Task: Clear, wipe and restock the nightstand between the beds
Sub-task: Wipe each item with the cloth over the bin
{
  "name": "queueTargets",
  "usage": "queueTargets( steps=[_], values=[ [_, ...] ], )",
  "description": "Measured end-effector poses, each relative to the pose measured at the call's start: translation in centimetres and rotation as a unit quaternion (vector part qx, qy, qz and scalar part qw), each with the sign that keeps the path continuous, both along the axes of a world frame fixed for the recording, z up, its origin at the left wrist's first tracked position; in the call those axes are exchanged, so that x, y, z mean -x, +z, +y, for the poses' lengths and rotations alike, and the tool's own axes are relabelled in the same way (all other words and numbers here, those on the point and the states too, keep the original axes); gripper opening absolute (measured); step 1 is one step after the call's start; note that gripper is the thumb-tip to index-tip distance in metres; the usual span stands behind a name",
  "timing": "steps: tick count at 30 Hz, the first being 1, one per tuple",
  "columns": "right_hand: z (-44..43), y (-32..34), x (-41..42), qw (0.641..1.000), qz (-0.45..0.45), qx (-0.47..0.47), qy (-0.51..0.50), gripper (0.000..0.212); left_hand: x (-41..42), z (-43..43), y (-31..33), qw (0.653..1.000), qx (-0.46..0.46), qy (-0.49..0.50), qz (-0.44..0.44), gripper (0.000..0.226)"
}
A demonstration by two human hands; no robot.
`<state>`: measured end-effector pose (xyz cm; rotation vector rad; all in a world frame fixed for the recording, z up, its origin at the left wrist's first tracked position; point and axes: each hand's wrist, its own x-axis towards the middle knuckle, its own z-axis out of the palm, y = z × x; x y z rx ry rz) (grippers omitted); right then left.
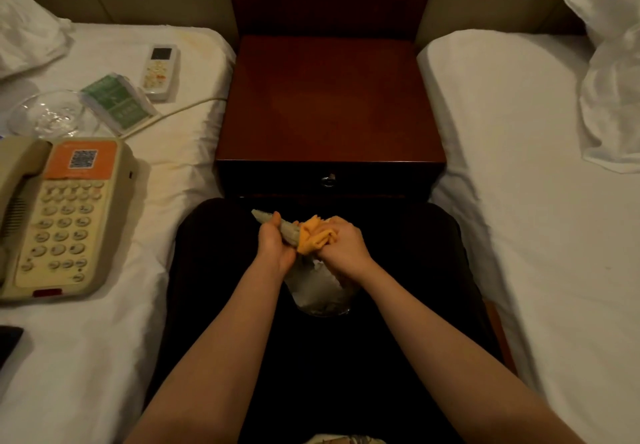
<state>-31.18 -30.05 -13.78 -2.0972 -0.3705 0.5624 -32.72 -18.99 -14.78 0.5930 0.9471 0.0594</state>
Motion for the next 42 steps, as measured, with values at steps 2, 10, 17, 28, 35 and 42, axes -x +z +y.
queueTargets(
  steps=[2, 10, 17, 28, 35, 42],
  values=[
    [-0.2, 0.0, -0.6, 0.994, 0.048, 0.041, -0.087, 0.013, -0.2, 0.2, 0.0, 0.999, 0.023, 0.021, -0.005, 0.050],
    [0.1, 0.1, -1.7, 0.927, 0.266, -0.112, -0.240, 0.043, 0.4, -1.0, -0.6, 0.976, -0.126, -0.175, 0.040, 0.033],
    [0.5, 0.1, -2.1, 0.954, 0.232, -0.084, -0.172, 0.044, 0.5, -1.7, -0.4, 0.941, -0.217, -0.250, 0.064, 0.034],
    [-1.3, 0.1, -4.8, 0.933, 0.157, -0.061, -0.319, 0.025, 1.6, -1.0, 0.8, 0.907, -0.085, -0.408, 0.055, 0.040],
    [-1.3, 0.4, -4.1, 0.974, 0.064, 0.004, -0.215, 0.033, 1.6, -1.0, 1.0, 0.936, -0.065, -0.346, 0.024, 0.050],
    [-0.7, 0.3, -2.9, 0.979, 0.054, -0.027, -0.194, 0.042, 1.3, -1.2, 1.6, 0.948, -0.080, -0.307, 0.018, 0.049]
  ],
)
